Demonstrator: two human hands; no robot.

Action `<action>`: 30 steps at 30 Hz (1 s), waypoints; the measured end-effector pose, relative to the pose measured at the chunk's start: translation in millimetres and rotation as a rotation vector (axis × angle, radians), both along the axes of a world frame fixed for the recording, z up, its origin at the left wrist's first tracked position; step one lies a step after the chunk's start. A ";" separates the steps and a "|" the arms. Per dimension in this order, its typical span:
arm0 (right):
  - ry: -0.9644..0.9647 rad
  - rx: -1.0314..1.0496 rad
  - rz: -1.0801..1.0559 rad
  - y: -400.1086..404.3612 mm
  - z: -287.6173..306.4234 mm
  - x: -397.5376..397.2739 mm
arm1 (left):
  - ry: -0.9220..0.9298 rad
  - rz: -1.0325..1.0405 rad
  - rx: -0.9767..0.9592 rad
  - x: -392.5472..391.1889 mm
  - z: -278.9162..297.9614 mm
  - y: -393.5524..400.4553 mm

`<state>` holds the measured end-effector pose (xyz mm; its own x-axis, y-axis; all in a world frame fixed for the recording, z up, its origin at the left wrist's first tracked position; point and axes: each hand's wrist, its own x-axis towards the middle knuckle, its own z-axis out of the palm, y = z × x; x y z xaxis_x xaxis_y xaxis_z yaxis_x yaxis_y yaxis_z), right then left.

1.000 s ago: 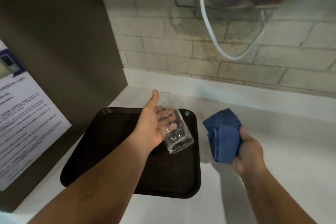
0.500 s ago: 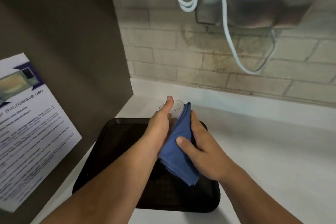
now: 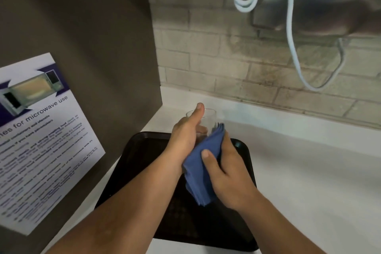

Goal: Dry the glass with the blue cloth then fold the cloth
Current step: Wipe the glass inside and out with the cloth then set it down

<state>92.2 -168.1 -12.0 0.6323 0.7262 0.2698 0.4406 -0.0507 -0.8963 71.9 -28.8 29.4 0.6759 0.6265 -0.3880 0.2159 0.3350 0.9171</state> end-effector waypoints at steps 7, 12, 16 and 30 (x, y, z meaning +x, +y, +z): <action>0.610 0.127 -0.063 21.0 9.1 40.0 | -0.148 -0.063 -0.234 -4.6 4.0 -7.8; 0.501 0.107 0.025 -2.2 -11.2 9.4 | -0.059 0.078 -0.110 3.0 5.3 2.9; -0.049 0.008 -0.051 10.3 8.3 9.1 | -0.041 -0.005 -0.061 3.2 0.6 -1.7; 0.012 -0.034 -0.045 -3.2 4.9 -5.0 | -0.009 -0.014 -0.023 -0.1 3.0 -7.2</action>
<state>87.2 -171.3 -7.1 0.6674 0.7059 0.2372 0.4262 -0.1008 -0.8990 71.8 -36.0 32.4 0.6882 0.6080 -0.3958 0.2126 0.3526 0.9113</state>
